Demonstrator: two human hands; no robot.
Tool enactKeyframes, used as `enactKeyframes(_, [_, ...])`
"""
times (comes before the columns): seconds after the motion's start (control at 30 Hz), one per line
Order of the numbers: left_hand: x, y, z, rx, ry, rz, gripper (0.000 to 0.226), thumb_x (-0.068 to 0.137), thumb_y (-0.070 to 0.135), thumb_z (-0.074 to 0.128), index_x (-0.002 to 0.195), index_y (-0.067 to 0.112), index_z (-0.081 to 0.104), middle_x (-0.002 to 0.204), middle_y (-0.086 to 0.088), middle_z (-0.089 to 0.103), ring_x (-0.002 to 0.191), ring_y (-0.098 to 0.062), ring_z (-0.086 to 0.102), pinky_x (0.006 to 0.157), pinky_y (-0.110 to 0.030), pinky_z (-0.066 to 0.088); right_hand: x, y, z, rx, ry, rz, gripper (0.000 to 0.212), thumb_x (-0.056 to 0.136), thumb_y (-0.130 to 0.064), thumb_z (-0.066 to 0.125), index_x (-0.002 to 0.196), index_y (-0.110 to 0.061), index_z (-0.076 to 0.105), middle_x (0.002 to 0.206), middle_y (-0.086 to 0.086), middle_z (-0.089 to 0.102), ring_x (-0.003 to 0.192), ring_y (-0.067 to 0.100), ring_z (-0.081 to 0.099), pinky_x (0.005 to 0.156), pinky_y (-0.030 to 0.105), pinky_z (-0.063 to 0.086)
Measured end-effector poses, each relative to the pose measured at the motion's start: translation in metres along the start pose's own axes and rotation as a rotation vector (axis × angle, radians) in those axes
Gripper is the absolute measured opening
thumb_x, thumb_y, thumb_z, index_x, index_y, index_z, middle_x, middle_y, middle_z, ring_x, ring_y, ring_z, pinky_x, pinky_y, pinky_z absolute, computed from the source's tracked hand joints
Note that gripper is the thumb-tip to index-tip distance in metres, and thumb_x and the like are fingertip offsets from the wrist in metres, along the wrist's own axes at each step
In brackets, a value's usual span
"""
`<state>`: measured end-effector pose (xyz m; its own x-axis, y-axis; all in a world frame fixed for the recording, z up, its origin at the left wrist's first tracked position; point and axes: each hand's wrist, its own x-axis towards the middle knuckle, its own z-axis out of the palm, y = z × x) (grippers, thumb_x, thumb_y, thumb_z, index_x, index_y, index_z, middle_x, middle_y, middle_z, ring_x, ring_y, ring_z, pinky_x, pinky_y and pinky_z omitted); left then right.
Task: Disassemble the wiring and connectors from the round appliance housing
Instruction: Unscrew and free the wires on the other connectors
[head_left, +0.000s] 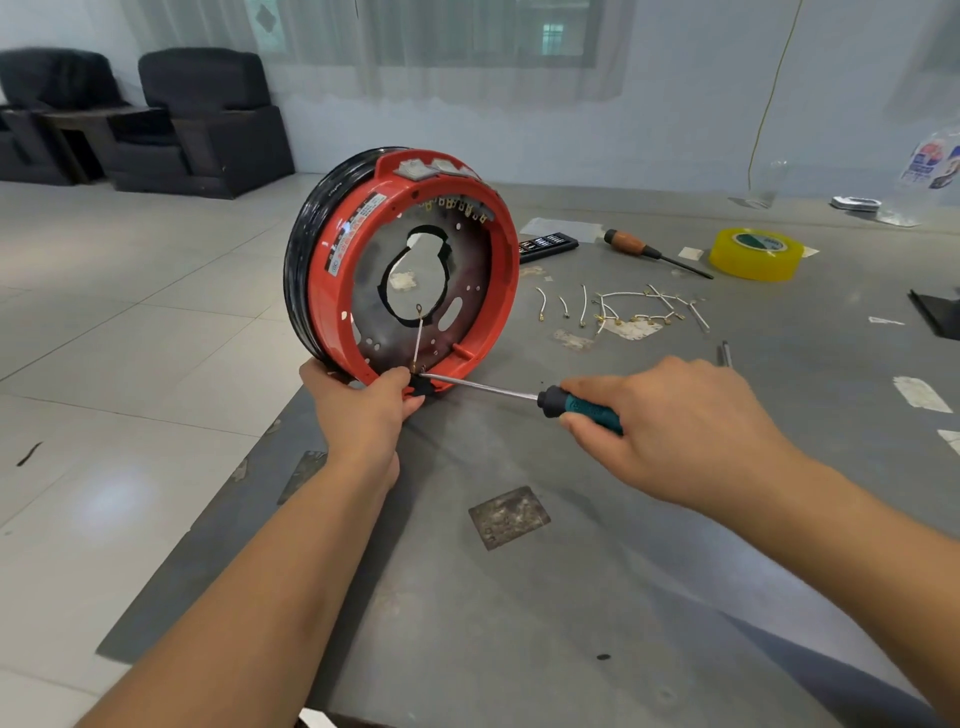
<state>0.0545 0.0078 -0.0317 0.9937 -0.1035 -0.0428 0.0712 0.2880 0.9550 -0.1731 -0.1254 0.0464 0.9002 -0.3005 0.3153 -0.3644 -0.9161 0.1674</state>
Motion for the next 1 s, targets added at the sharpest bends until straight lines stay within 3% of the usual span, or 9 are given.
enactKeyframes(0.17, [0.000, 0.001, 0.001, -0.009, 0.018, -0.027, 0.060, 0.085, -0.007, 0.075, 0.123, 0.024, 0.042, 0.112, -0.003, 0.059, 0.085, -0.020, 0.074, 0.062, -0.028, 0.064, -0.017, -0.007, 0.025, 0.070, 0.070, 0.013, 0.046, 0.097, -0.063, 0.032, 0.133, -0.046, 0.053, 0.072, -0.005, 0.064, 0.069, 0.029, 0.065, 0.051, 0.029, 0.038])
enactKeyframes(0.33, [0.001, 0.002, 0.002, -0.033, 0.042, -0.050, 0.061, 0.085, -0.007, 0.075, 0.126, 0.022, 0.042, 0.115, -0.004, 0.058, 0.073, -0.018, 0.077, 0.063, -0.029, 0.064, -0.022, -0.013, 0.038, 0.079, 0.161, 0.007, 0.045, 0.096, -0.062, 0.035, 0.127, -0.044, 0.061, 0.067, -0.005, 0.065, 0.057, 0.027, 0.063, 0.045, 0.022, 0.020])
enactKeyframes(0.43, [0.001, 0.001, 0.001, -0.046, 0.048, -0.048, 0.061, 0.085, -0.008, 0.076, 0.126, 0.021, 0.042, 0.117, -0.005, 0.058, 0.066, -0.008, 0.076, 0.063, -0.029, 0.064, -0.024, -0.018, 0.042, 0.088, 0.160, 0.039, 0.054, 0.092, -0.064, 0.024, 0.127, -0.044, 0.061, 0.064, -0.006, 0.063, 0.055, 0.026, 0.061, 0.044, 0.022, 0.019])
enactKeyframes(0.53, [0.002, 0.002, 0.001, -0.047, 0.054, -0.058, 0.061, 0.084, -0.007, 0.077, 0.126, 0.022, 0.043, 0.121, -0.007, 0.059, 0.070, -0.015, 0.077, 0.063, -0.030, 0.064, -0.026, -0.019, 0.044, 0.138, 0.104, 0.060, 0.061, 0.091, -0.067, 0.015, 0.133, -0.046, 0.053, 0.070, -0.005, 0.065, 0.063, 0.025, 0.062, 0.045, 0.026, 0.025])
enactKeyframes(0.63, [0.003, 0.003, 0.000, -0.048, 0.032, -0.052, 0.061, 0.084, -0.008, 0.077, 0.124, 0.022, 0.043, 0.123, -0.009, 0.059, 0.071, -0.012, 0.078, 0.063, -0.030, 0.064, -0.018, -0.008, 0.031, 0.167, 0.022, 0.049, 0.059, 0.090, -0.069, 0.020, 0.138, -0.050, 0.048, 0.078, -0.006, 0.069, 0.073, 0.027, 0.065, 0.052, 0.030, 0.040])
enactKeyframes(0.7, [0.001, 0.003, -0.001, -0.035, 0.011, -0.041, 0.061, 0.084, -0.007, 0.077, 0.124, 0.022, 0.042, 0.124, -0.012, 0.060, 0.079, -0.021, 0.079, 0.064, -0.031, 0.065, -0.009, 0.002, 0.016, 0.143, -0.003, 0.018, 0.058, 0.089, -0.070, 0.021, 0.138, -0.053, 0.047, 0.079, -0.007, 0.068, 0.075, 0.027, 0.065, 0.056, 0.030, 0.045])
enactKeyframes(0.77, [0.000, 0.002, -0.002, -0.014, -0.006, -0.032, 0.061, 0.083, -0.007, 0.077, 0.125, 0.022, 0.042, 0.126, -0.013, 0.061, 0.093, -0.028, 0.077, 0.064, -0.031, 0.065, 0.000, 0.008, 0.003, 0.091, -0.009, -0.008, 0.059, 0.087, -0.071, 0.019, 0.137, -0.057, 0.046, 0.081, -0.005, 0.066, 0.080, 0.028, 0.066, 0.054, 0.029, 0.038])
enactKeyframes(0.87, [-0.001, 0.003, -0.002, -0.010, -0.024, -0.030, 0.060, 0.084, -0.006, 0.077, 0.123, 0.024, 0.042, 0.127, -0.012, 0.061, 0.097, -0.030, 0.076, 0.065, -0.031, 0.065, 0.011, 0.012, -0.012, 0.014, 0.017, -0.069, 0.056, 0.087, -0.069, 0.019, 0.133, -0.058, 0.049, 0.077, -0.006, 0.058, 0.082, 0.027, 0.065, 0.049, 0.026, 0.025])
enactKeyframes(1.0, [-0.002, 0.003, -0.002, -0.001, -0.038, -0.023, 0.057, 0.085, -0.005, 0.076, 0.120, 0.025, 0.043, 0.128, -0.013, 0.060, 0.098, -0.028, 0.076, 0.065, -0.030, 0.064, 0.027, 0.017, -0.028, -0.033, 0.010, -0.128, 0.054, 0.085, -0.069, 0.019, 0.124, -0.057, 0.055, 0.087, -0.009, 0.067, 0.084, 0.025, 0.063, 0.050, 0.026, 0.026])
